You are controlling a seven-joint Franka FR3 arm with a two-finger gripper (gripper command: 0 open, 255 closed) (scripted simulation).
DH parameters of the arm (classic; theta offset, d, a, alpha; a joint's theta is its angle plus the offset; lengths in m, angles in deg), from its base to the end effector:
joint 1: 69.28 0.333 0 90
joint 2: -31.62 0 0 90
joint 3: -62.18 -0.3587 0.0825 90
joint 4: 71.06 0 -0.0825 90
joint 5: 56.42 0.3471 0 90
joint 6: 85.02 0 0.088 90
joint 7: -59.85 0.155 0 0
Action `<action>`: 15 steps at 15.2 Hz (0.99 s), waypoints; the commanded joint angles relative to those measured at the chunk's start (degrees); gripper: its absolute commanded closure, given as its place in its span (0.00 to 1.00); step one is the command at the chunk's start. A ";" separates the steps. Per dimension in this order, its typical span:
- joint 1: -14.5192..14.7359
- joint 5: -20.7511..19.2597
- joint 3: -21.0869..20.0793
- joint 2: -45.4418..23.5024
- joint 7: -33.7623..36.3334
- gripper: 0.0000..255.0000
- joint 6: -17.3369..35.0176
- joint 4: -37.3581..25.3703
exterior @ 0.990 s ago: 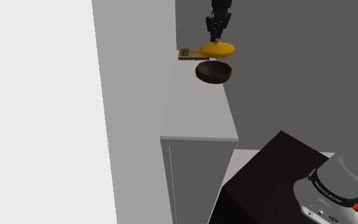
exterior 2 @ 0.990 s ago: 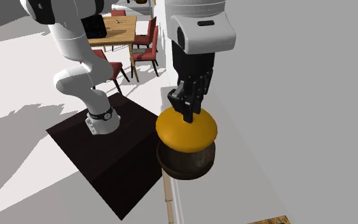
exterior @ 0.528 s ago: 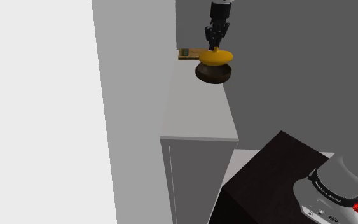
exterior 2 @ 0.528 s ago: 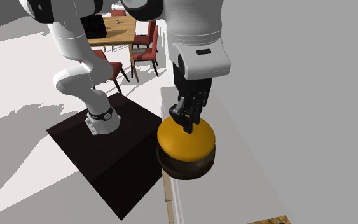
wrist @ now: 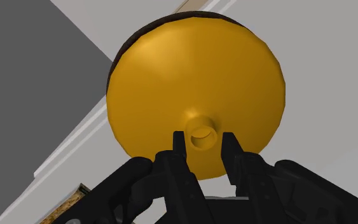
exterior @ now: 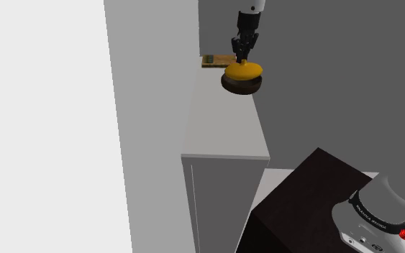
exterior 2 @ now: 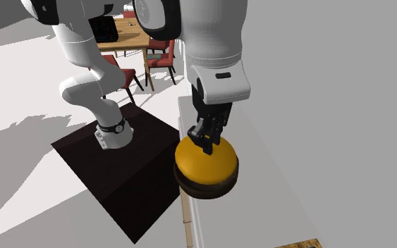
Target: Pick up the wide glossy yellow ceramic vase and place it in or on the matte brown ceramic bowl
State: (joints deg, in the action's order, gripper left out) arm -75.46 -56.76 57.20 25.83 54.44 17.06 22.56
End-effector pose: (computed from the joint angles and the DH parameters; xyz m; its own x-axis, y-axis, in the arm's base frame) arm 0.5690 -0.0149 0.5557 0.9962 0.0738 0.0470 0.0738 -0.9973 0.0015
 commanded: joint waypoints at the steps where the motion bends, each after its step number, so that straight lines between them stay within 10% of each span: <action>1: 0.00 0.00 0.00 0.02 0.00 1.00 0.03 0.02; 3: 0.00 0.00 0.00 0.02 0.00 1.00 0.03 0.02; 4: 0.00 0.00 0.00 0.02 0.00 0.00 0.04 0.03; 15: 0.05 -0.06 -0.03 -0.63 0.03 0.00 -7.50 -8.15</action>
State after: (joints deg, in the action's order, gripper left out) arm -75.36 -56.83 57.13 25.15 54.56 9.99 14.73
